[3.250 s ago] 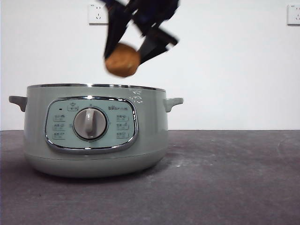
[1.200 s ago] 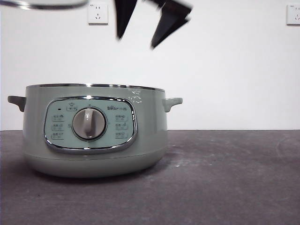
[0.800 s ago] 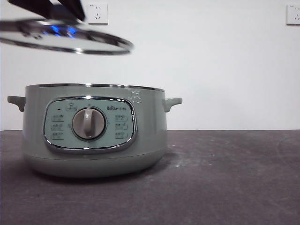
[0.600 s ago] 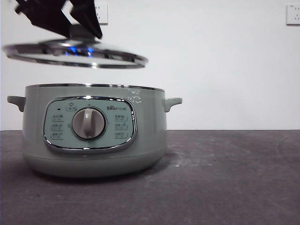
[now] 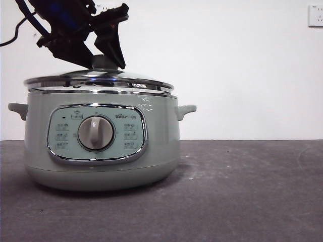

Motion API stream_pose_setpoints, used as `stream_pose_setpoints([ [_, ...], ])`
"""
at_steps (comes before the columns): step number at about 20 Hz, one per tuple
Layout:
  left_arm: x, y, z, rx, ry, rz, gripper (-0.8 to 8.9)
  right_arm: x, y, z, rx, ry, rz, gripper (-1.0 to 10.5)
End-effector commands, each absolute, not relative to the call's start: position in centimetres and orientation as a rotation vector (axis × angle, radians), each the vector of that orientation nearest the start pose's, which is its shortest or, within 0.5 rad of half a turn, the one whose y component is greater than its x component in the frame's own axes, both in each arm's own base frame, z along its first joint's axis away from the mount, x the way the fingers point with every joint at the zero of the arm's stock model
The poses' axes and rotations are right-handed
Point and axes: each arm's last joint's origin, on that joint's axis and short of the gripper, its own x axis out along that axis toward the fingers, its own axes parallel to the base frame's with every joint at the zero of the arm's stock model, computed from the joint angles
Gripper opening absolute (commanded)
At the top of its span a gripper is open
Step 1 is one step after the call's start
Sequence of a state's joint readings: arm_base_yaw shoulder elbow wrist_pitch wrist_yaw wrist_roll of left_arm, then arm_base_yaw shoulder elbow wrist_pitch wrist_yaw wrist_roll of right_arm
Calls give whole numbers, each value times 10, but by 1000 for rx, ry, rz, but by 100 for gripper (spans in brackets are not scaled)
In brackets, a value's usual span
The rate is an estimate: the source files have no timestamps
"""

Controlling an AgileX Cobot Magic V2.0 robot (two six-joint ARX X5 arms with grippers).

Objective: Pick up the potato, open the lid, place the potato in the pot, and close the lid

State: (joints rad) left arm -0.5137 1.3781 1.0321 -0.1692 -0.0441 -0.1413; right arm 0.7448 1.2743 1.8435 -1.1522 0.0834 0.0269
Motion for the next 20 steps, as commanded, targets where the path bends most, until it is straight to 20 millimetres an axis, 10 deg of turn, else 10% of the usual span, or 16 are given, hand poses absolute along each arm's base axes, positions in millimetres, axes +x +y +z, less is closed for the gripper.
stream_pose_setpoints([
  [1,269,-153,289,-20,505,-428,-9,148,133,485,-206,552,629,409],
  [18,268,-158,277,12,587,-425,2,147,133,484,-205,562,628,409],
  [20,268,-158,277,20,587,-428,146,147,133,484,-203,568,627,409],
])
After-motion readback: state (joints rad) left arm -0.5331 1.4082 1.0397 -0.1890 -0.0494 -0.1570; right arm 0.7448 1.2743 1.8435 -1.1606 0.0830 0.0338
